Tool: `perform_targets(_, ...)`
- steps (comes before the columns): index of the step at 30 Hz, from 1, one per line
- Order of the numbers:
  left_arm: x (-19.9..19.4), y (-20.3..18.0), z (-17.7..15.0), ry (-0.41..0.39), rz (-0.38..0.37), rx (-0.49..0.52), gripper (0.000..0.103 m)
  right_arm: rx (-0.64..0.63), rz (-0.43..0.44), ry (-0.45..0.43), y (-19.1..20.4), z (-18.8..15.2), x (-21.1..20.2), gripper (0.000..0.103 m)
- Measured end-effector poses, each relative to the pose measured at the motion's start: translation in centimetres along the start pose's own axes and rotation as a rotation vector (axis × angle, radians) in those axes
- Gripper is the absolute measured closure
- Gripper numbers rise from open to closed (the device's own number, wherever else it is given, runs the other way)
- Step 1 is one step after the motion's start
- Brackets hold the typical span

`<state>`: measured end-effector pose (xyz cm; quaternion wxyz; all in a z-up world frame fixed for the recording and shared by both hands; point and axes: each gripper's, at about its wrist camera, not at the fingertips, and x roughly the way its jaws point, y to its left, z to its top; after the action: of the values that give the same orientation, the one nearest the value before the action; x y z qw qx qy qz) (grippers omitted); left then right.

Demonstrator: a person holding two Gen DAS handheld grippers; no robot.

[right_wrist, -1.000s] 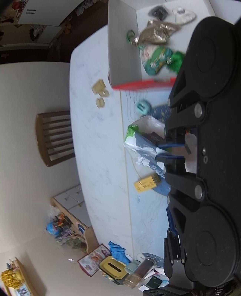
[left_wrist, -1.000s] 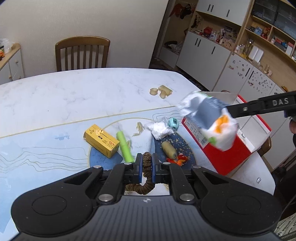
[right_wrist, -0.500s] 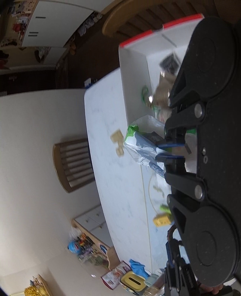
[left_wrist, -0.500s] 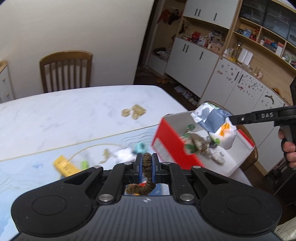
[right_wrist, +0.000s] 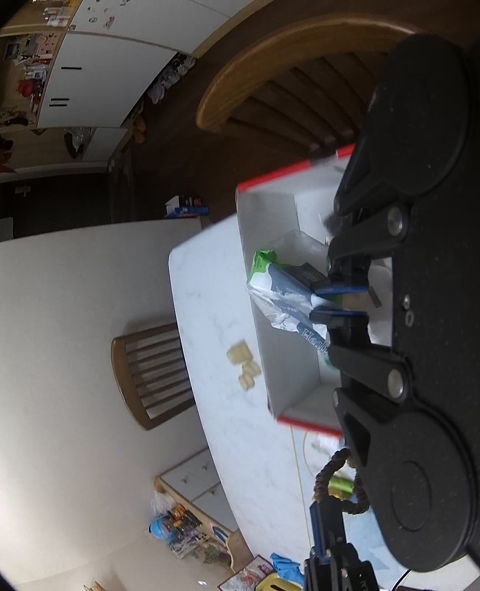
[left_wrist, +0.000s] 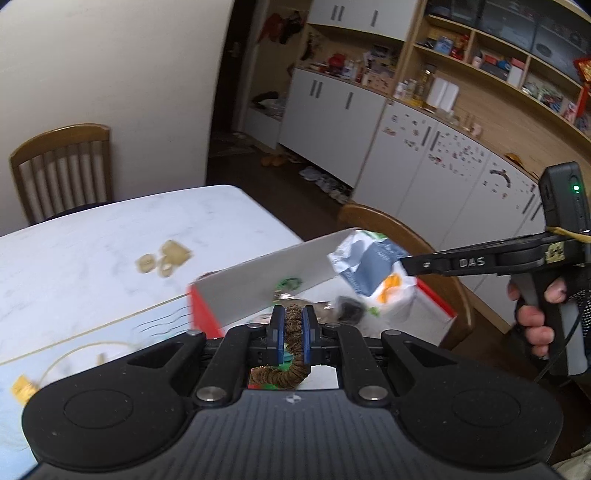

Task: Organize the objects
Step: 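Carry the bead string and white plastic bag over into the shoebox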

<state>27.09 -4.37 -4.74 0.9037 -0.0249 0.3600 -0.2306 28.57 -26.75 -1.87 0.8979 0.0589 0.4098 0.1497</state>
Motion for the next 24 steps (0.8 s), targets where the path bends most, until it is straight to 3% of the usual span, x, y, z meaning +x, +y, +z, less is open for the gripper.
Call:
perform_targets(13, 8.9, -5.2, -0.2, 0.165, -0.040, 0.036, 0.094, -0.042, -0.021, 0.050, -4.6, -0.3, 2.5, 0.096)
perform_targets(24, 15.0, -6.1, -1.2, 0.292, 0.016, 0.023, 0.094, -0.159, 0.020, 0.095, -4.6, -0.1, 5.5, 0.096)
